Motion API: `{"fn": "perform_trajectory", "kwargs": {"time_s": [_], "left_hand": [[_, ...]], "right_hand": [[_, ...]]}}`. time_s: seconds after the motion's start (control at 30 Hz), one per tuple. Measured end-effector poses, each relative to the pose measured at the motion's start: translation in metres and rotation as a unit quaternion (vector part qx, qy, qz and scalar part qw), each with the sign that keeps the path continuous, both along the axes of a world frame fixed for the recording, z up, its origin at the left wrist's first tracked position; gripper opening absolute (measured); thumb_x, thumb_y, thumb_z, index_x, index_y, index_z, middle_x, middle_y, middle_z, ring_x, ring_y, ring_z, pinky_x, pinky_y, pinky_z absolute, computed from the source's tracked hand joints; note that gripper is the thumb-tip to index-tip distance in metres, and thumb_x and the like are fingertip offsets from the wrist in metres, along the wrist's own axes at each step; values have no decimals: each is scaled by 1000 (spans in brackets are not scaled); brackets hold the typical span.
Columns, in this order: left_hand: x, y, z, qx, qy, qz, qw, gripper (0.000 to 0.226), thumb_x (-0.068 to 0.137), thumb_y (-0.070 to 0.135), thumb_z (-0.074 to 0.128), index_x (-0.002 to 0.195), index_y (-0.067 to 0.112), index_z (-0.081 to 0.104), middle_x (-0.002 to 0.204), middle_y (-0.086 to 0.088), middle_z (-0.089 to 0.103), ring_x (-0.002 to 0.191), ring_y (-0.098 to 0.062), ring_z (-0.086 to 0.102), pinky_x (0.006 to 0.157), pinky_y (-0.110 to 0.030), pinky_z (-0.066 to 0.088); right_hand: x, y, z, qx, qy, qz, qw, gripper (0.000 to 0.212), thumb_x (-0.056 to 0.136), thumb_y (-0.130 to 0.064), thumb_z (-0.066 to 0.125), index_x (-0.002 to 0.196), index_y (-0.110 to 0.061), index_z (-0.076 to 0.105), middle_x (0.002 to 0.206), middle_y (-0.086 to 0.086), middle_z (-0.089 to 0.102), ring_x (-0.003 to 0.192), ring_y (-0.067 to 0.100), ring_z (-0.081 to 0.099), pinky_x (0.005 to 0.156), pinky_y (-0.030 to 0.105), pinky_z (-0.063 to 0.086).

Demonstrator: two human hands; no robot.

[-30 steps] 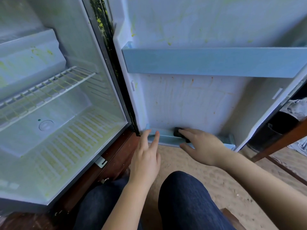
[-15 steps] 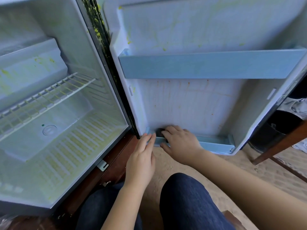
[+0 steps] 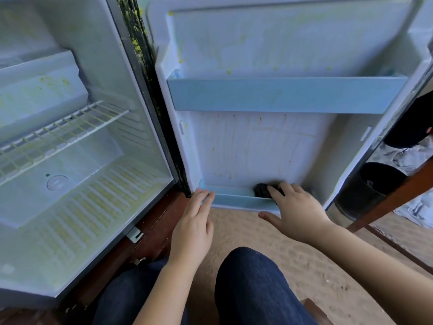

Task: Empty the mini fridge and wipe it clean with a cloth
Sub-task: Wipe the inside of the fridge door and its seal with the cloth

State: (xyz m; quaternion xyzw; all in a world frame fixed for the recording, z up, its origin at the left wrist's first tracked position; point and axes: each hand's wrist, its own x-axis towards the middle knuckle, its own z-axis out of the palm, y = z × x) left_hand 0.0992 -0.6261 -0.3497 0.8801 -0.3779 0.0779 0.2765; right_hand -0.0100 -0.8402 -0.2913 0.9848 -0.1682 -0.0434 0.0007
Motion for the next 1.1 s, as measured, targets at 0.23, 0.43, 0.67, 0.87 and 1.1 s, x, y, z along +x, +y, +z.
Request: {"fn": "perform_trajectory", "kwargs": {"time_s": [0.23, 0.43, 0.67, 0.87, 1.1], "left_hand": [[4, 1, 1, -9, 15, -8, 1000, 63, 81, -7, 61, 139, 15, 51, 148, 7, 43, 142, -7, 31, 96, -18, 41], [3, -1, 3, -21, 20, -3, 1000, 66, 75, -9, 66, 136, 13, 54, 146, 8, 40, 136, -10, 39, 85, -22, 50], [-1, 1, 3, 21, 17, -3, 1000, 71, 82, -7, 58, 145, 21, 43, 152, 12, 34, 142, -2, 26, 80, -13, 44], [-1, 3, 3, 23, 16, -6, 1000, 70, 81, -6, 61, 144, 20, 45, 151, 9, 38, 141, -9, 34, 78, -14, 44], [1, 6, -1, 23, 11, -15, 1000, 71, 80, -7, 61, 145, 18, 44, 151, 9, 35, 143, -10, 31, 82, -14, 43]], "right_hand": [[72, 46, -4, 227, -89, 124, 962, 55, 89, -42, 61, 137, -18, 50, 131, -1, 56, 123, 18, 47, 99, 22, 34], [97, 55, -7, 178, -59, 145, 972, 43, 86, -36, 58, 127, -23, 54, 119, 0, 52, 118, 19, 41, 96, 31, 40], [70, 32, 3, 60, -16, 123, 990, 45, 88, -51, 52, 124, -24, 52, 120, -1, 48, 120, 20, 40, 90, 32, 38], [-10, -25, 12, -11, 29, 39, 999, 51, 88, -61, 49, 128, -29, 47, 123, -8, 44, 122, 14, 39, 93, 30, 43], [5, 10, 8, 19, 7, 68, 997, 69, 85, -70, 45, 138, -27, 40, 132, -4, 41, 125, 17, 39, 99, 32, 39]]}}
